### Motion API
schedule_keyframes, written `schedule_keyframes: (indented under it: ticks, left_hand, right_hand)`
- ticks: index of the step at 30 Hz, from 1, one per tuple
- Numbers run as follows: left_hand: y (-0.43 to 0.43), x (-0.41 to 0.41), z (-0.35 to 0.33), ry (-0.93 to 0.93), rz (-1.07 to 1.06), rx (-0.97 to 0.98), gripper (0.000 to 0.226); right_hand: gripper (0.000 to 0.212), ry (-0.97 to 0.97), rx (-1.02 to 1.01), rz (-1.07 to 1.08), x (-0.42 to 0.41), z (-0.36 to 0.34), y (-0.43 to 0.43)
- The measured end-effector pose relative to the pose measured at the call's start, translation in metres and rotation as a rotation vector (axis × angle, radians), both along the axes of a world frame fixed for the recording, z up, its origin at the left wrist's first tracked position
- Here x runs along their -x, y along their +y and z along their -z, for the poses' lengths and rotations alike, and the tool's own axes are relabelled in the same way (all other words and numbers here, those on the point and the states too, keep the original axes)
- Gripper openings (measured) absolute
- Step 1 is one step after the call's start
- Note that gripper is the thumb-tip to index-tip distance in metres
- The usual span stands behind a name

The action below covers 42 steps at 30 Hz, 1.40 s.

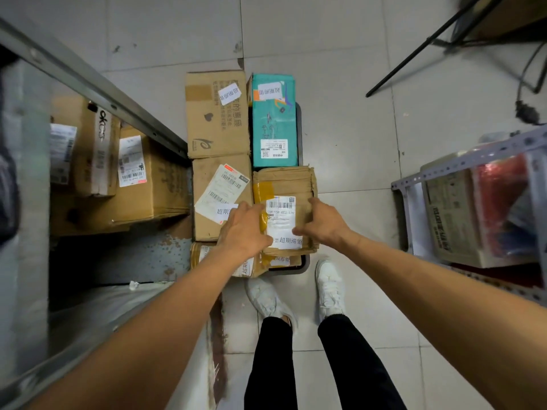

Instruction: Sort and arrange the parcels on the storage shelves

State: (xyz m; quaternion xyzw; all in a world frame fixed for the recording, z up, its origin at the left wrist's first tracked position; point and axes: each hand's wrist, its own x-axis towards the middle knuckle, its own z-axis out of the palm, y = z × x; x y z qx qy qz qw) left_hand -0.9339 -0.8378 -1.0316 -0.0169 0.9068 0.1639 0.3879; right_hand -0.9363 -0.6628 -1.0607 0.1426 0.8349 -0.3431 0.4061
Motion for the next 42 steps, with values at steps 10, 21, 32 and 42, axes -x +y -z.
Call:
schedule_keyframes:
  ticks: [10,21,32,42]
  left_hand:
    - [0.019,0.024,-0.076,0.049,0.080,0.081,0.062]
    - [0.064,0.094,-0.309,0.193,0.347,0.029,0.052]
    - [0.113,0.113,-0.454,0.436,0.586,-0.154,0.051]
    - [0.158,0.078,-0.493,0.619,0.819,-0.182,0.049]
  right_hand:
    - [0.062,0.051,-0.077,-0.387,0.012,-0.094,0.015]
    - [0.061,0.357,-0.160,-0.525,0.048,-0.330,0.051]
    - [0.067,0.528,-0.394,-0.300,0.041,-0.497,0.104]
    - [0.080,0.648,-0.497,-0.079,-0.034,-0.546,0.126]
